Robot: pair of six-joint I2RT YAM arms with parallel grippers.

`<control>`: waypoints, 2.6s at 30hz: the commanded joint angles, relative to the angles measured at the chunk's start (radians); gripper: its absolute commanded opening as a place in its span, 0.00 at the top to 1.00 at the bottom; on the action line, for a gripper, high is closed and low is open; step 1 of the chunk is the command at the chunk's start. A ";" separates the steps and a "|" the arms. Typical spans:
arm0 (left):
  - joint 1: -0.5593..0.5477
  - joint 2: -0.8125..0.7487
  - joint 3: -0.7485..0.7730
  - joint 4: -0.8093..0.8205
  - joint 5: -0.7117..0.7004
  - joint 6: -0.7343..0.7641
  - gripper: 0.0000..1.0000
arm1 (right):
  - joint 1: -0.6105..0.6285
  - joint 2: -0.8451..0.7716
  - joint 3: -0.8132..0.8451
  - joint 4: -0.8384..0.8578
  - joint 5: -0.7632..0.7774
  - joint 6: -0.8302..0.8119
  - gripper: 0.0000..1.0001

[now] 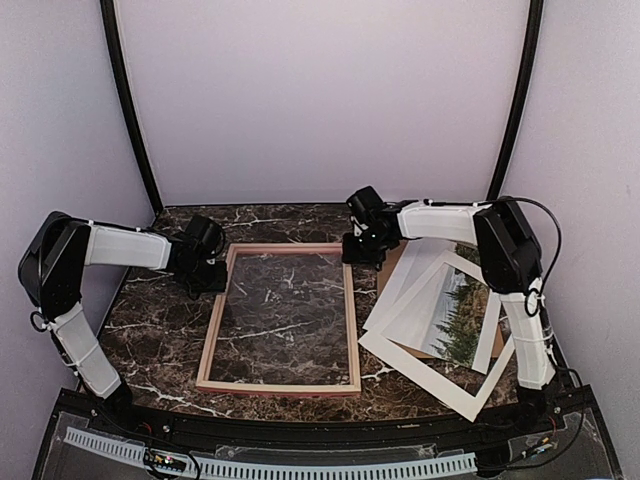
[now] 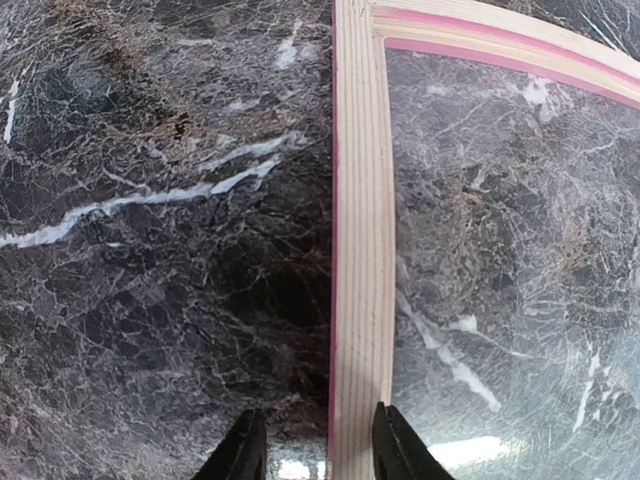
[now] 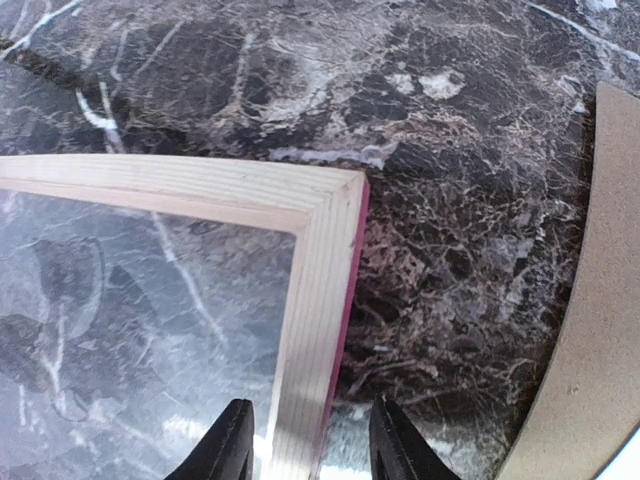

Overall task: Put the photo into the frame
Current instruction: Adjust the glass panel in the frame body.

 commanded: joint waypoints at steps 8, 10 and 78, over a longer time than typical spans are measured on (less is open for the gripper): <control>0.054 0.003 0.008 -0.027 -0.082 0.040 0.63 | -0.083 -0.320 -0.236 0.077 -0.110 0.005 0.58; 0.073 -0.001 0.007 -0.029 -0.090 0.045 0.63 | -0.109 -0.362 -0.287 0.046 -0.072 -0.007 0.58; -0.138 -0.157 -0.014 0.212 0.362 -0.021 0.15 | -0.354 -0.385 -0.687 0.329 -0.211 0.026 0.40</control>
